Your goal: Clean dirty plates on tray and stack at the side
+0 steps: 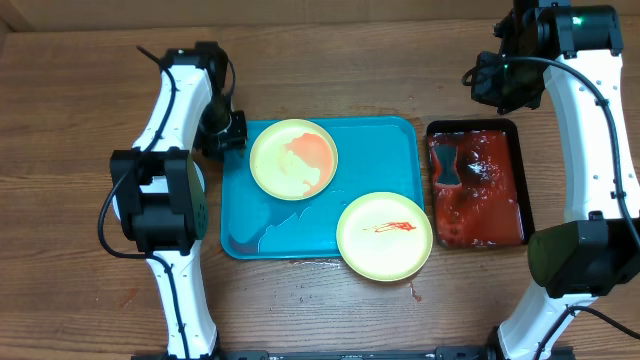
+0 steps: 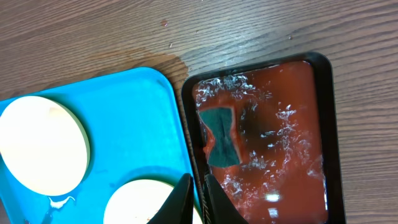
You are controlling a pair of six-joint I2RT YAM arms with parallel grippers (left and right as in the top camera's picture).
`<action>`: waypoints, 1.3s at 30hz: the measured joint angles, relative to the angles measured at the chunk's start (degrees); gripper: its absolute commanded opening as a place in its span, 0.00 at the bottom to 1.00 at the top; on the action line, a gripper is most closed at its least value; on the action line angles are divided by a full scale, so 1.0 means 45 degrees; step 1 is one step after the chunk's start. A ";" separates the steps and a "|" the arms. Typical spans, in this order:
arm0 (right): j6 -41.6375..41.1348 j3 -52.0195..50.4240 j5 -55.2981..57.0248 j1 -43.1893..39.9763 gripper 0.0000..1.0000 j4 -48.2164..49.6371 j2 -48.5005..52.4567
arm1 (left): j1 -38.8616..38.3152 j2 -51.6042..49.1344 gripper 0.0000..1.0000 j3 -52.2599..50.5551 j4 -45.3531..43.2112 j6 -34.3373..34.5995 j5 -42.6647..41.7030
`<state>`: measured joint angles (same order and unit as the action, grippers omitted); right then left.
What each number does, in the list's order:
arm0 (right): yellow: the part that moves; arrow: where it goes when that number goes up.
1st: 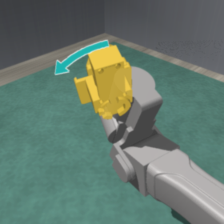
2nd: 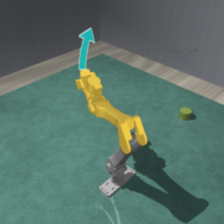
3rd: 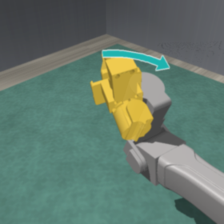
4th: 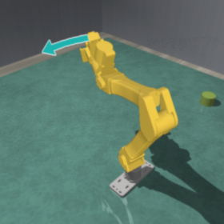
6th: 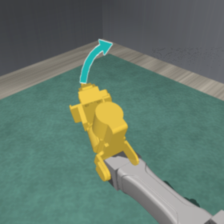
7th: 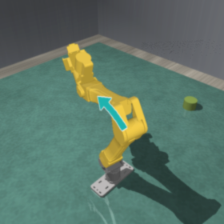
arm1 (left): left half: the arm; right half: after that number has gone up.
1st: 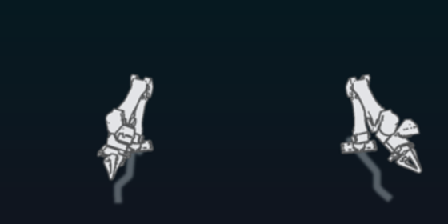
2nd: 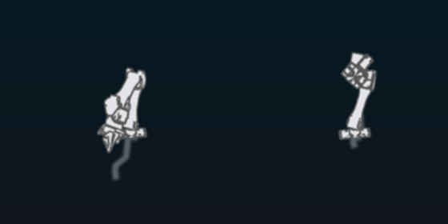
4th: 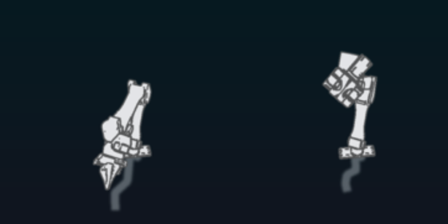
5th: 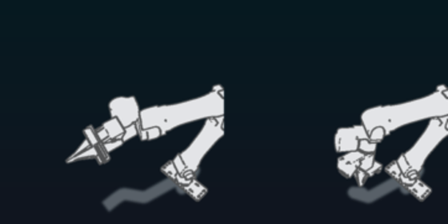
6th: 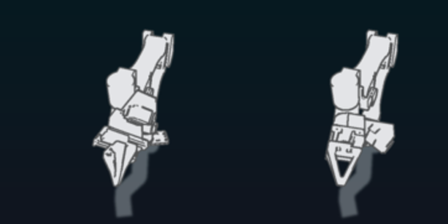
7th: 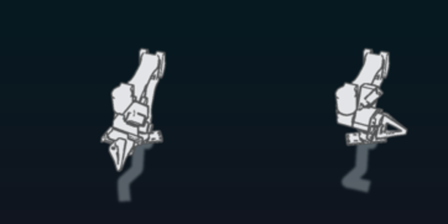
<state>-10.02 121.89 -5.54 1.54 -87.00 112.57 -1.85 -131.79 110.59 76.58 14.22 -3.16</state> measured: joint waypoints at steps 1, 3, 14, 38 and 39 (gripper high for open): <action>0.0005 0.0000 0.0000 -0.0005 0.10 0.0000 0.0000 | -0.0010 0.0000 0.39 -0.0219 -0.0136 -0.0005 -0.0005; -0.0005 0.0000 0.0000 0.0000 0.13 0.0000 0.0000 | -0.0078 0.0000 0.39 -0.0622 -0.0369 -0.0053 -0.0019; 0.0053 -0.0078 0.0005 0.0000 0.17 0.0058 0.0000 | -0.0432 0.0000 0.42 -0.0899 -0.0612 -0.0262 -0.0291; 0.0185 -0.0933 0.0000 0.0000 0.28 0.0384 0.0000 | -0.0704 0.0695 0.55 -0.0325 0.0180 -0.1554 -0.0874; 0.0189 -0.1054 0.0000 0.0000 0.28 0.0466 0.0000 | -0.0777 0.0714 0.56 -0.0335 0.0063 -0.1559 -0.0899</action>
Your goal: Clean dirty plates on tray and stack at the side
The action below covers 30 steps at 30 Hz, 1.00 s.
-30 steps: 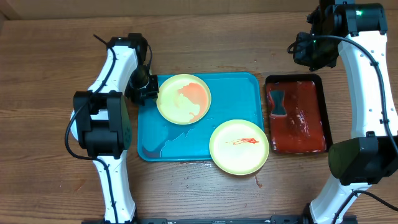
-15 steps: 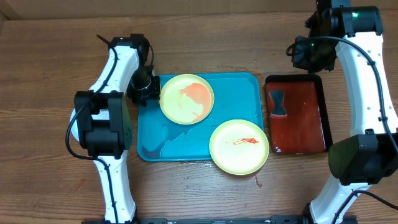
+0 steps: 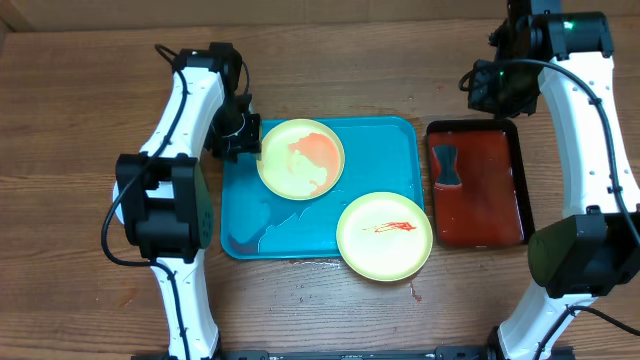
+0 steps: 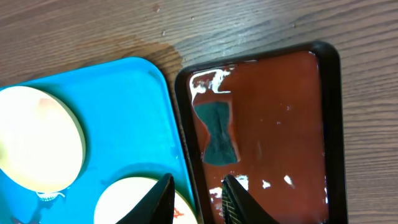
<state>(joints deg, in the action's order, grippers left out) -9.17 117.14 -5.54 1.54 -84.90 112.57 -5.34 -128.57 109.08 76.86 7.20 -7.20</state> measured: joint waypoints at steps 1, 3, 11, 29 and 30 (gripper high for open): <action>-0.0005 -0.0102 0.0005 0.0000 0.28 0.0053 0.0005 | -0.0073 0.0000 0.56 -0.0029 -0.0136 -0.0005 -0.0019; 0.0000 -0.0330 0.0005 0.0000 0.28 0.0107 0.0005 | -0.0233 0.0024 0.55 -0.0369 -0.0651 0.0019 -0.0019; 0.0000 -0.0486 0.0005 0.0000 0.29 0.0194 0.0005 | -0.0568 0.0087 0.38 -0.2501 -0.2477 0.0665 -0.0024; 0.0000 -0.0486 0.0000 0.0000 0.29 0.0194 0.0005 | -0.0486 0.0554 0.04 -0.2895 -0.3298 0.1039 -0.0214; 0.0010 -0.0486 0.0000 -0.0005 0.29 0.0199 0.0005 | -0.0486 0.0627 0.04 -0.2890 -0.3177 0.1044 -0.0097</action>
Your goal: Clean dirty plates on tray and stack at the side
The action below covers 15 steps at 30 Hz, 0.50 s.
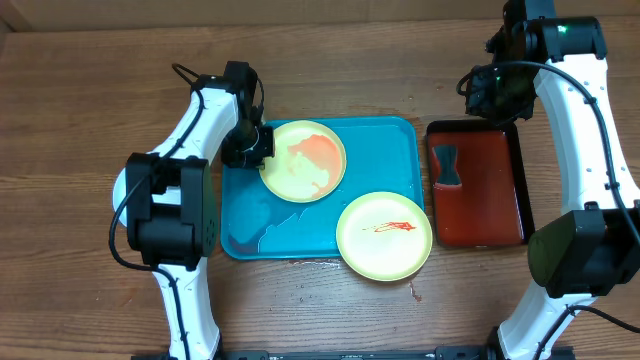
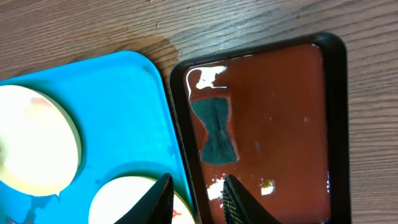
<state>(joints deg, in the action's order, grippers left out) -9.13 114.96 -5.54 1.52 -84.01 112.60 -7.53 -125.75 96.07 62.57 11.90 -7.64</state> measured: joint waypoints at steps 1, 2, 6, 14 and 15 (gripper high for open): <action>-0.0005 0.0000 0.0000 0.0005 0.29 -0.0010 0.0000 | 0.0000 0.0146 0.04 0.0000 0.0068 0.0000 0.0194; -0.0010 0.0000 0.0005 0.0005 0.29 -0.0005 0.0000 | 0.0000 0.0321 0.04 0.0000 0.0112 0.0000 0.0340; -0.0005 0.0000 0.0000 0.0000 0.29 0.0000 0.0000 | -0.0024 0.1744 0.04 0.0015 0.0296 0.0000 0.1525; -0.0005 0.0000 0.0000 0.0005 0.29 0.0010 0.0000 | -0.0869 0.4750 0.04 0.0306 0.0486 0.0000 0.5003; -0.0010 0.0000 0.0000 0.0005 0.29 0.0010 0.0000 | -0.1088 0.4920 0.04 0.0316 0.0491 0.0010 0.5464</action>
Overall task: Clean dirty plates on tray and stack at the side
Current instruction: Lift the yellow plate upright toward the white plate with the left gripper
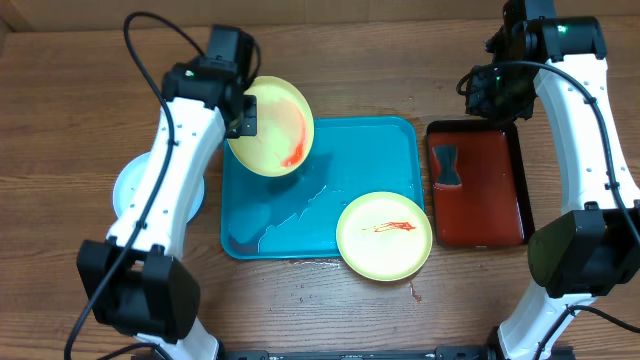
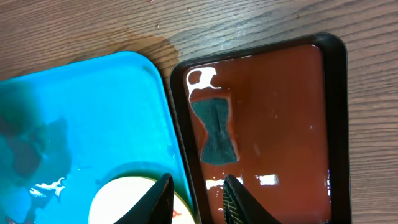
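A yellow plate with an orange-red smear hangs tilted above the far-left corner of the blue tray. My left gripper is shut on its left rim. A second yellow plate with a red streak lies at the tray's near-right corner, overhanging the edge; the right wrist view shows this plate too. My right gripper is open and holds nothing. It hovers over the boundary between the blue tray and the black tray.
The black tray to the right holds reddish liquid and a dark green sponge, also seen as the sponge from the wrist. A pale round plate lies left of the blue tray, partly under my left arm. Water pools on the blue tray.
The smeared plate lay flat on the tray with my left gripper at its left rim. Now it is lifted and tilted in that gripper. My right arm has not moved.
At first my left gripper stood beside the tray's far-left corner, and my right gripper was shut above the rippling black tray. Then the right gripper was open and the left was at the smeared plate's rim. Now the left holds that plate up, tilted.
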You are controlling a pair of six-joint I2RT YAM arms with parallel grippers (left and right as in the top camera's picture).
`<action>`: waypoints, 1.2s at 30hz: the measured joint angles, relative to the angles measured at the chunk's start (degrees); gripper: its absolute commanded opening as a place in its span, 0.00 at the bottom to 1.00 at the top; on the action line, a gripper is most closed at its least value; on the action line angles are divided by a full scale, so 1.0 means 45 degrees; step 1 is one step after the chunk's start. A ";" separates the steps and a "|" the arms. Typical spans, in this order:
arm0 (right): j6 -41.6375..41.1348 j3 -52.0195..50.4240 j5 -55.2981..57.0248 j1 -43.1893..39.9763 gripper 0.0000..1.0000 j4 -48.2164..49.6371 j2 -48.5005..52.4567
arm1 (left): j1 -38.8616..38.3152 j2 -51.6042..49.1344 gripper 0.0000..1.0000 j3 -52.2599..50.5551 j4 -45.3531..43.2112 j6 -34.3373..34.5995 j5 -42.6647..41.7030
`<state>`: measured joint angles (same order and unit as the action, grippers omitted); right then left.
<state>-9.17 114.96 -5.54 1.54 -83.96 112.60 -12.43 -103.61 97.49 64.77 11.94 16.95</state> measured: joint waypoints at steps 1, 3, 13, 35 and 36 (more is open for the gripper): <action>0.0000 0.0000 0.0000 0.0000 0.29 0.0000 0.0000 | -0.0219 0.0117 0.04 0.0010 0.0053 0.0034 0.0510; 0.0000 0.0000 0.0000 0.0000 0.29 0.0000 0.0000 | -0.0690 0.0219 0.04 0.0010 0.0233 0.0131 0.1559; 0.0005 0.0000 0.0000 0.0000 0.29 0.0000 0.0000 | -0.3254 0.0219 0.04 0.0010 0.2346 0.2414 0.7558; 0.0000 0.0000 0.0005 0.0000 0.29 0.0000 0.0000 | -0.5416 0.0219 0.04 0.0010 0.3619 0.5489 1.2774; 0.0000 0.0000 0.0000 0.0000 0.29 -0.0005 0.0000 | -0.5411 0.0219 0.04 0.0010 0.3619 0.5576 1.2774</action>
<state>-9.17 114.96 -5.54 1.54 -83.99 112.60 -36.77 -102.63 97.54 81.06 37.04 74.43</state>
